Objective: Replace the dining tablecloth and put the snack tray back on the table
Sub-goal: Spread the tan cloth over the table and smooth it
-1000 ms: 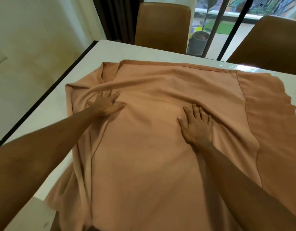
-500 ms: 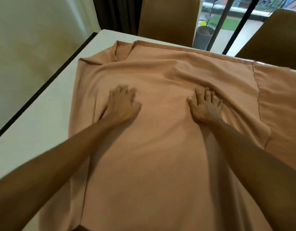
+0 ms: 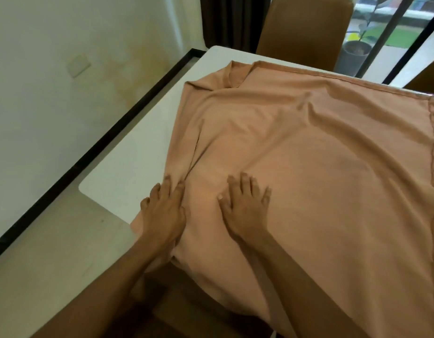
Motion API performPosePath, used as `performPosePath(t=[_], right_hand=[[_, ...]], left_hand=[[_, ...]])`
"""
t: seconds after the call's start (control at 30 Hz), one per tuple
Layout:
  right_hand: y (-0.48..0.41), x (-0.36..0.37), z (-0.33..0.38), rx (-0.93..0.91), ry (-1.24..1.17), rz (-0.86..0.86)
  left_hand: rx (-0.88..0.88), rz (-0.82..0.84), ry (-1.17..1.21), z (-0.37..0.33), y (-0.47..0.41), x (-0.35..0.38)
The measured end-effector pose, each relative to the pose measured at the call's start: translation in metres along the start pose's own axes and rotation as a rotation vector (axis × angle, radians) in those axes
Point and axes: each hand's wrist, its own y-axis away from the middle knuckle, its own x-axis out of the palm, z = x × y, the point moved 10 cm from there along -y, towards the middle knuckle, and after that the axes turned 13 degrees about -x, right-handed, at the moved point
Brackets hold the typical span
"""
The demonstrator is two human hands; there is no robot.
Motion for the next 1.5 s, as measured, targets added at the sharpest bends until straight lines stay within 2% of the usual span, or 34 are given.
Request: performPosePath(t=[0.17,0.4,0.47,0.6,0.7,0.8,0.9,1.03,1.37,1.5], right_hand=[[-0.002,0.013,0.029,-0.048,0.012,0.01],[-0.001,0.01,0.028,-0.039,0.044,0.003],[-0.002,0.01,0.029,-0.041,0.049,-0.003],[-0.007,0.014,0.027,-0.034,0.056,0.005],[-0.012,0.015,0.025,-0.032,0.061,0.016],[-0.017,0.015,0.024,-0.029,0.06,0.032],[-0.02,0.014,0.021,-0.03,0.061,0.037],[-0.025,0.007,0.017,-0.033,0.081,0.013],[-0.041,0.01,0.006,0.061,0.112,-0.028],[-0.06,0.014,0.009,0.089,0.075,0.008]], left_hand=[[0.087,-0.047,-0.051,0.03,-0.029,-0.021],[0.0,-0.097,-0.31,0.109,-0.101,-0.051],[0.007,-0.119,-0.378,0.114,-0.109,-0.057],[0.111,-0.213,-0.291,0.092,-0.086,-0.065],[0.217,-0.088,-0.166,0.076,-0.039,-0.029],[0.069,0.086,0.026,0.096,-0.008,0.009],[-0.026,0.08,0.018,0.126,-0.009,0.024],[-0.029,0.042,0.006,0.157,-0.044,0.017],[0.128,0.176,-0.116,0.212,-0.134,0.012],[0.101,0.14,-0.186,0.203,-0.159,0.006]])
